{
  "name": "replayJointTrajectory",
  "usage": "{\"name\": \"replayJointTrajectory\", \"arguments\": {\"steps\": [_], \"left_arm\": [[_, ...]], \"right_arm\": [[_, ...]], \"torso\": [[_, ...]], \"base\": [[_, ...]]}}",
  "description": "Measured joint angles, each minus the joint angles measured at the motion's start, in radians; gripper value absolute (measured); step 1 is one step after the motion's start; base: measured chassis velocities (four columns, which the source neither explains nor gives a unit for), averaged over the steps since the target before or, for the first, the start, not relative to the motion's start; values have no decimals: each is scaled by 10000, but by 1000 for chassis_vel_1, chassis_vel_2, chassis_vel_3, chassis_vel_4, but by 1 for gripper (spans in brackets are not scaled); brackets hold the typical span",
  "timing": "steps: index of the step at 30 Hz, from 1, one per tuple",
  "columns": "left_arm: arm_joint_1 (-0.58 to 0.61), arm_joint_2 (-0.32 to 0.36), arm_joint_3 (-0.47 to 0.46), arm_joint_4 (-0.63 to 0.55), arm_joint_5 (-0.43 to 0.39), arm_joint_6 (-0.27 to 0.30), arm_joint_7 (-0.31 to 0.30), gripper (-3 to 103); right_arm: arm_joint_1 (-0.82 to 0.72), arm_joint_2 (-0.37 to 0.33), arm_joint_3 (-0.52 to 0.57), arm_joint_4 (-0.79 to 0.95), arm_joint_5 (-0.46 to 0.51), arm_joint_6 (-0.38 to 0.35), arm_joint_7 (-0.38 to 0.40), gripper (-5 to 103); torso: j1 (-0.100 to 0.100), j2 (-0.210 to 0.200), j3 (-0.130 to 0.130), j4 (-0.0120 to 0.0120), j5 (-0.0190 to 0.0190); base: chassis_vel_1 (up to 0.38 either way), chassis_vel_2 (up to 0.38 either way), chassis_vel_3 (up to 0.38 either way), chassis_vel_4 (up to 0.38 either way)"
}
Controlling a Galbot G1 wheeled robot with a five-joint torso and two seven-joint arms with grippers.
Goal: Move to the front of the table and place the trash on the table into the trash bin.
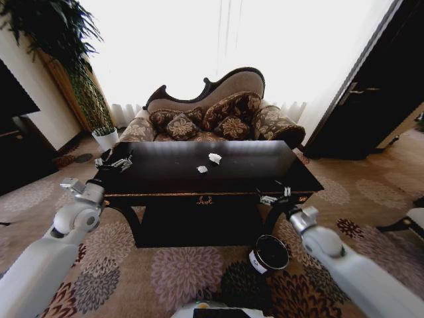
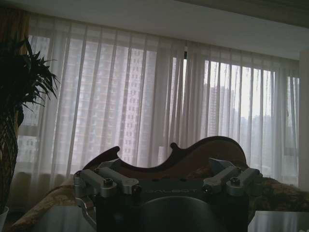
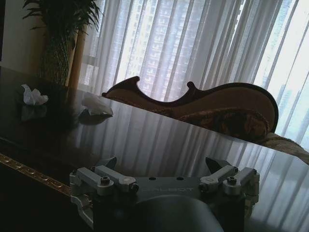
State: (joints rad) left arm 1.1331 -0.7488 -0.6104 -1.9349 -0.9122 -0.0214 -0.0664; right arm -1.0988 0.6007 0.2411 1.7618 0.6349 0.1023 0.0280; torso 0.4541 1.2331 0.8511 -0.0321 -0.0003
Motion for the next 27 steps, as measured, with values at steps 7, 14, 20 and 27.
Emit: {"name": "replayJointTrajectory", "arguments": {"steps": [7, 14, 20, 27], "left_arm": [[0, 0, 0, 1, 0, 0, 0, 100], [0, 0, 1, 1, 0, 3, -8, 100], [0, -1, 2, 1, 0, 1, -4, 100], [0, 0, 1, 1, 0, 1, -3, 100]], "right_arm": [[2245, -621, -2168, -1061, 509, -151, -35, 100], [4110, -988, -3760, -1915, 1072, -201, -147, 100], [5234, -1546, -4967, -1820, 2680, -1090, -70, 100], [7223, -1824, -6758, -1609, 4783, -2757, 410, 100]], "torso": [[-3, 3, -5, -4, -2], [-4, 4, -3, -3, -4], [2, 1, -1, -2, -3], [-6, 3, -4, -8, 1]], "base": [[0, 0, 0, 0], [0, 0, 0, 0], [0, 0, 0, 0], [0, 0, 0, 0]]}}
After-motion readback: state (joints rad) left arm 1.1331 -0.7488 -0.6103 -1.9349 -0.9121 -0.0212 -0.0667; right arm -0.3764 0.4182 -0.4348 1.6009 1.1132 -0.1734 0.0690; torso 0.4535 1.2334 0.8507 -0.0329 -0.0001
